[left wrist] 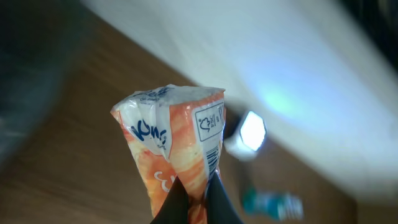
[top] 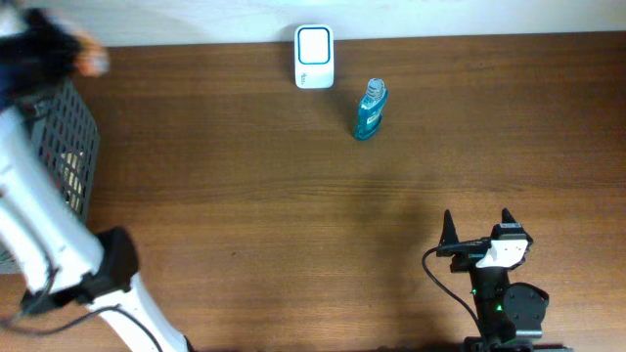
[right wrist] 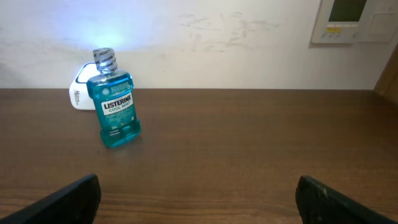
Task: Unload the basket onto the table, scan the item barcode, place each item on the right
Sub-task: 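Reach the left gripper into the basket and grasp the small orange box, then place the small orange box on the table beside the bottle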
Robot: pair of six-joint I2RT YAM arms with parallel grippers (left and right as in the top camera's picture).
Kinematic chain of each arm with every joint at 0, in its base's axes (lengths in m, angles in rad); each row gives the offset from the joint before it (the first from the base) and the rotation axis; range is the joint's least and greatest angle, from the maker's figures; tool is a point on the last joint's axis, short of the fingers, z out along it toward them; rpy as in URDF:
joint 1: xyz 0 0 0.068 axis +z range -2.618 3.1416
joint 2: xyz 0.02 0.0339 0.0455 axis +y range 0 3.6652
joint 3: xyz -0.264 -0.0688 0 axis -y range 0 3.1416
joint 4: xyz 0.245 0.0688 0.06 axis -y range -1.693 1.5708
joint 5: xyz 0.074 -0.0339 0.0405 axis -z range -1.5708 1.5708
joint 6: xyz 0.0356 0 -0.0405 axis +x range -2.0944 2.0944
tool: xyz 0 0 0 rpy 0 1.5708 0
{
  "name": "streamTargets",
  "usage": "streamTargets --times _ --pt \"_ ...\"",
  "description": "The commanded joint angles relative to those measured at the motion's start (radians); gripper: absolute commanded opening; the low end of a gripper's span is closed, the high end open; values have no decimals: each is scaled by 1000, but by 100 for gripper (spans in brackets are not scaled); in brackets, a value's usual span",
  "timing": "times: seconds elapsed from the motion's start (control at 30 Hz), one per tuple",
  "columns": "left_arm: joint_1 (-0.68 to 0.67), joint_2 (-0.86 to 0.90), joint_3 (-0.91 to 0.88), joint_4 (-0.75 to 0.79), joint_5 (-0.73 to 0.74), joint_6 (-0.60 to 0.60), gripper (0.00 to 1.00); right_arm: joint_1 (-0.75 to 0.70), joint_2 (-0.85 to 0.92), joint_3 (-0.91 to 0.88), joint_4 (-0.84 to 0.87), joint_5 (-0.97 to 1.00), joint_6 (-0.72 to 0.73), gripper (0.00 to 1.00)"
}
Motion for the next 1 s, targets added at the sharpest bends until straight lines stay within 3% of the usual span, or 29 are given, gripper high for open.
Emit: streamTargets --times 0.0,0.1,0.23,0.37,0.43,0.47,0.5,0.53,0.57,0.6,0.73,0.8,0.87,0.97 --pt "-258 14 -245 10 -115 64 0 5 -6 -9 -2 5 -2 99" --pt "-430 14 -545 128 -259 64 0 5 -6 -9 -2 5 -2 99" --pt "-600 14 -986 520 -335 63 0 5 -6 -9 -2 5 -2 99" --pt "-684 14 -1231 929 -334 64 0 5 -6 -9 -2 5 -2 99" --pt "-716 14 -1304 1065 -336 64 8 5 -6 -9 -2 5 -2 99" --pt "-725 14 -1317 1080 -347 64 27 5 -6 -9 -2 5 -2 99" --pt "-733 14 -1323 1076 -378 64 31 5 -6 -9 -2 5 -2 99" --pt "-738 14 -1323 1068 -396 64 47 5 -6 -9 -2 5 -2 99" --pt "-738 14 -1323 1060 -395 64 82 5 -6 -9 -2 5 -2 99" --pt "-738 11 -1321 1042 -393 64 90 5 -6 -9 -2 5 -2 99" --pt "-705 -81 -1194 918 -393 81 92 5 -6 -9 -2 5 -2 99" --pt "-647 -175 -1073 830 -402 179 92 5 -6 -9 -2 5 -2 99" --pt "-557 -259 -974 762 -502 216 92 5 -6 -9 -2 5 -2 99" --pt "-313 -381 -924 740 -672 225 88 5 -6 -9 -2 5 -2 99"
